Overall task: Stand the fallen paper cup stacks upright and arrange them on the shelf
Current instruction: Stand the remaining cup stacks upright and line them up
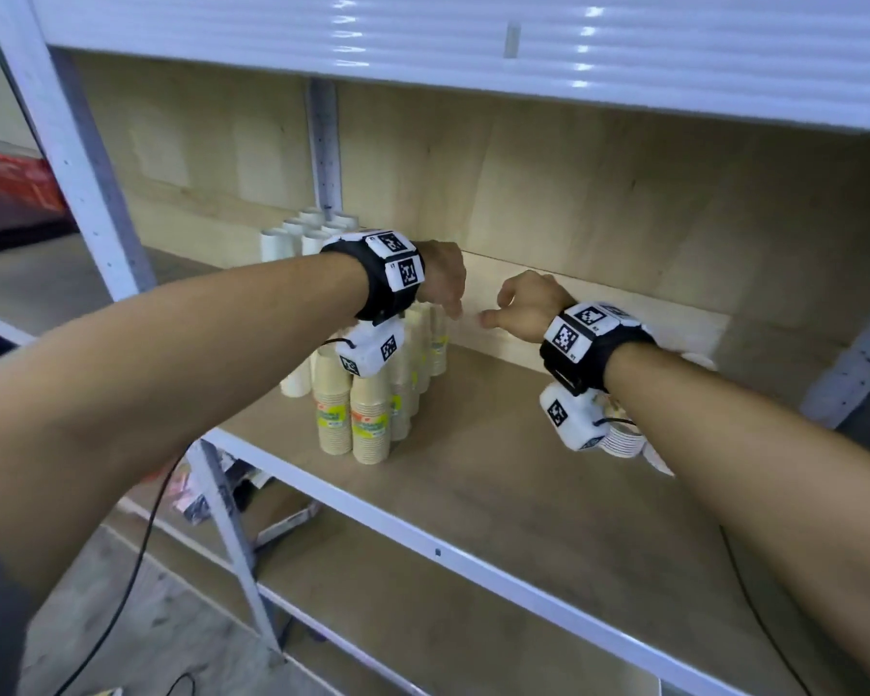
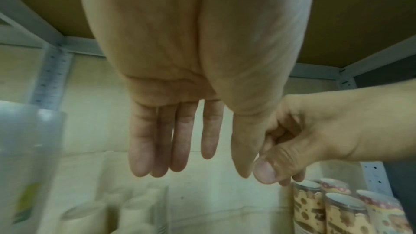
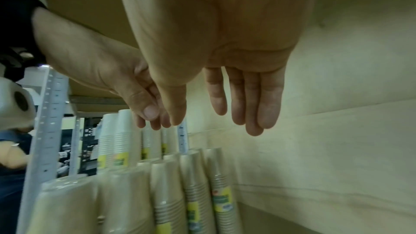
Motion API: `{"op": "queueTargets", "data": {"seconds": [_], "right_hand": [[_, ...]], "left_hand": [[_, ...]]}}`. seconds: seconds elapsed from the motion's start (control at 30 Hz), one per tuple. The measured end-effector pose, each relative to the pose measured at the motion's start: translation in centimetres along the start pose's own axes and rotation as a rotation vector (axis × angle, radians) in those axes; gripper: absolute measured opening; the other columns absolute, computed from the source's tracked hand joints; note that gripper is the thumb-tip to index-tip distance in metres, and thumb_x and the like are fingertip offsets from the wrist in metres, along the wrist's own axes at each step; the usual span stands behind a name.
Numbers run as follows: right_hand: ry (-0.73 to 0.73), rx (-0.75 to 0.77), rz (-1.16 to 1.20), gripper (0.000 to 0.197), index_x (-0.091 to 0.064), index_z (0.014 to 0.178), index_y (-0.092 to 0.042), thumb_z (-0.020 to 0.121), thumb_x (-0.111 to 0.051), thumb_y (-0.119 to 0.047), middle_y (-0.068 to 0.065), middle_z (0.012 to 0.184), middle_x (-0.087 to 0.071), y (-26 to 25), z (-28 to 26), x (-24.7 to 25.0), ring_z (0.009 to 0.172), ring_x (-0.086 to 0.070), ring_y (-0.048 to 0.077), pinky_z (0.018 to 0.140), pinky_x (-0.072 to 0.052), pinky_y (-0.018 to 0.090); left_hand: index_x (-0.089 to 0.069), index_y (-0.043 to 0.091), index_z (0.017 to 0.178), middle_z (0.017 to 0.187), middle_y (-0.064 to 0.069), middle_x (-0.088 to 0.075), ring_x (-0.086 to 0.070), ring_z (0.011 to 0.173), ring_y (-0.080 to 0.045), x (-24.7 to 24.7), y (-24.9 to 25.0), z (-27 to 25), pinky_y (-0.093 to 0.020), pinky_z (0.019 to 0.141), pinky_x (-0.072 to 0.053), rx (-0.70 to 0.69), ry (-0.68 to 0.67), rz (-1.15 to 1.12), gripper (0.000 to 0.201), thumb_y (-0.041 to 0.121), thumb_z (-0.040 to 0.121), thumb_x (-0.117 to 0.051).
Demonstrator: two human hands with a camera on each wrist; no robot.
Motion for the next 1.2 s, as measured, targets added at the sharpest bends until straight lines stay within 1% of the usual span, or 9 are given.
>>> {"op": "queueTargets", "data": {"seconds": [0.13, 0.33, 0.43, 0.53, 0.63, 0.7, 0.83, 0.97, 1.2], "right_hand": [[-0.084, 0.104, 0.024, 0.044, -0.071, 0.101, -0.015, 0.072, -0.076, -0.048, 0.006, 0.102, -0.066, -5.3, -0.8, -2.8, 0.091, -0.064, 0.025, 0.071, -0.051, 0.028], [-0.174, 0.226, 0.094, 0.033, -0.066, 0.085, -0.020, 0.071, -0.081, -0.045, -0.002, 0.089, -0.063, -11.0, -2.6, -6.3, 0.081, -0.059, 0.017, 0.066, -0.042, 0.024], [-0.173, 0.256, 0.087, 0.037, -0.068, 0.080, -0.021, 0.061, -0.082, -0.049, -0.001, 0.102, -0.069, -12.8, -2.8, -7.7, 0.092, -0.065, 0.019, 0.075, -0.051, 0.027], [-0.191, 0.298, 0.096, 0.031, -0.060, 0.070, -0.023, 0.065, -0.081, -0.045, 0.001, 0.108, -0.069, -14.0, -3.3, -8.5, 0.098, -0.065, 0.019, 0.076, -0.051, 0.025], [-0.218, 0.343, 0.096, 0.026, -0.070, 0.079, -0.016, 0.073, -0.080, -0.040, 0.002, 0.108, -0.068, -14.7, -3.7, -9.2, 0.104, -0.065, 0.020, 0.077, -0.048, 0.024], [-0.231, 0.361, 0.072, 0.031, -0.074, 0.089, -0.011, 0.076, -0.077, -0.038, 0.003, 0.099, -0.070, -14.9, -3.7, -9.7, 0.096, -0.067, 0.022, 0.071, -0.051, 0.027], [-0.247, 0.349, 0.016, 0.033, -0.074, 0.101, -0.009, 0.080, -0.073, -0.034, 0.008, 0.100, -0.071, -14.7, -3.6, -10.3, 0.092, -0.067, 0.023, 0.077, -0.058, 0.032], [-0.267, 0.348, 0.010, 0.034, -0.071, 0.108, -0.009, 0.080, -0.075, -0.027, 0.008, 0.104, -0.069, -14.6, -3.6, -10.3, 0.092, -0.066, 0.022, 0.072, -0.054, 0.028], [-0.339, 0.375, -0.002, 0.030, -0.073, 0.103, -0.009, 0.077, -0.078, -0.022, 0.004, 0.105, -0.070, -14.0, -3.6, -10.0, 0.091, -0.066, 0.021, 0.074, -0.054, 0.030]], "left_hand": [[-0.068, 0.006, 0.119, 0.115, -0.010, -0.068, -0.061, 0.087, -0.019, -1.6, -4.2, -2.7, -0.013, 0.049, -0.044, 0.105, -0.051, -0.038, 0.039, 0.031, 0.090, -0.067], [-0.070, 0.005, 0.114, 0.115, -0.014, -0.069, -0.058, 0.081, -0.022, -4.3, -8.9, -5.6, -0.031, 0.073, -0.052, 0.230, -0.104, -0.092, 0.038, 0.029, 0.084, -0.074], [-0.067, 0.005, 0.122, 0.120, -0.014, -0.067, -0.058, 0.084, -0.022, -5.2, -10.2, -6.9, -0.024, 0.064, -0.051, 0.268, -0.114, -0.070, 0.040, 0.025, 0.087, -0.070], [-0.065, 0.004, 0.126, 0.121, -0.014, -0.065, -0.056, 0.086, -0.022, -6.3, -11.1, -7.9, -0.019, 0.057, -0.045, 0.280, -0.111, -0.091, 0.041, 0.020, 0.088, -0.069], [-0.064, 0.012, 0.127, 0.112, -0.011, -0.066, -0.066, 0.093, -0.028, -7.2, -11.4, -8.3, -0.029, 0.071, -0.056, 0.270, -0.107, -0.174, 0.043, 0.024, 0.087, -0.073], [-0.063, 0.018, 0.128, 0.113, -0.014, -0.067, -0.068, 0.090, -0.030, -7.9, -11.6, -8.3, -0.035, 0.078, -0.058, 0.279, -0.126, -0.225, 0.046, 0.023, 0.084, -0.075], [-0.063, 0.018, 0.128, 0.112, -0.014, -0.068, -0.069, 0.085, -0.028, -8.2, -11.5, -8.1, -0.036, 0.077, -0.059, 0.276, -0.116, -0.261, 0.044, 0.016, 0.085, -0.073], [-0.064, 0.016, 0.126, 0.109, -0.012, -0.069, -0.073, 0.089, -0.027, -8.2, -11.4, -7.9, -0.035, 0.078, -0.060, 0.277, -0.112, -0.270, 0.040, 0.013, 0.086, -0.071], [-0.068, 0.015, 0.117, 0.107, -0.010, -0.071, -0.074, 0.086, -0.024, -7.5, -10.2, -7.6, -0.034, 0.078, -0.060, 0.230, -0.136, -0.214, 0.034, 0.015, 0.083, -0.072]]}}
Point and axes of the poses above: each hand's wrist, its own z-axis towards the middle knuckle, its own x-axis out of the back of the hand, y = z × x, the point moved 9 cm from there along z, towards the middle knuckle
